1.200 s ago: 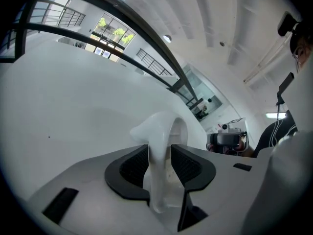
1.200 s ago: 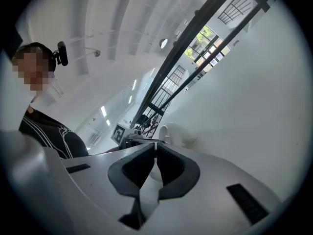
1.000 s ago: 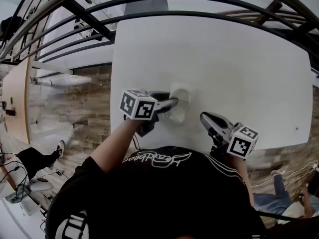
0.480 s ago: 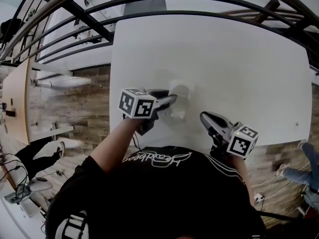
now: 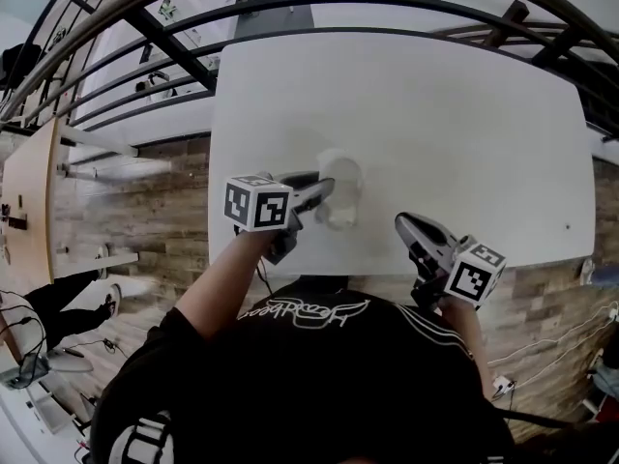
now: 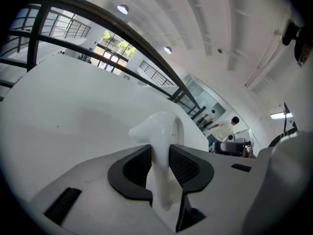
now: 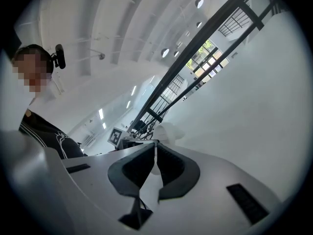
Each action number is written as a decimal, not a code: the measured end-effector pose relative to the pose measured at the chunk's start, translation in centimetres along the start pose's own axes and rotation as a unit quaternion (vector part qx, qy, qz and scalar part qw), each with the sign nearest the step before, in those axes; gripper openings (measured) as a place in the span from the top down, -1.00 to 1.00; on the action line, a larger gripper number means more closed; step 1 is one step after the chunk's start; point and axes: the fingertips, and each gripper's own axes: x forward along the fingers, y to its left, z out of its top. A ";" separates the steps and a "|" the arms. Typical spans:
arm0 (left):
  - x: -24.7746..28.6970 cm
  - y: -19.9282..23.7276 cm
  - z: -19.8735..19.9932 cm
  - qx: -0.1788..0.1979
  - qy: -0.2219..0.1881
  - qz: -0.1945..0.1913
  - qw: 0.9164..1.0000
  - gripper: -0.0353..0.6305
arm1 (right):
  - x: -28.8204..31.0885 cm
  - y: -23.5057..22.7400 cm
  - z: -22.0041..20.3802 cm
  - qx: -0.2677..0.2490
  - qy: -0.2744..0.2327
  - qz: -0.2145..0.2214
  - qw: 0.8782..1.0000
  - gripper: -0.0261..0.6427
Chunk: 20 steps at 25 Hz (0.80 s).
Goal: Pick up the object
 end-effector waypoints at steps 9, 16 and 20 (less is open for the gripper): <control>-3.8 -6.5 -0.2 0.010 -0.066 -0.024 0.997 0.54 | -4.3 2.8 -0.6 -0.031 -0.028 -0.005 0.999 0.85; -8.3 -13.2 -0.6 0.048 -0.118 -0.039 0.991 0.54 | -7.5 6.5 0.1 -0.078 -0.049 0.004 0.996 0.85; -10.7 -16.0 -1.2 0.063 -0.140 -0.036 0.988 0.54 | -8.8 9.1 0.9 -0.104 -0.060 0.018 0.993 0.85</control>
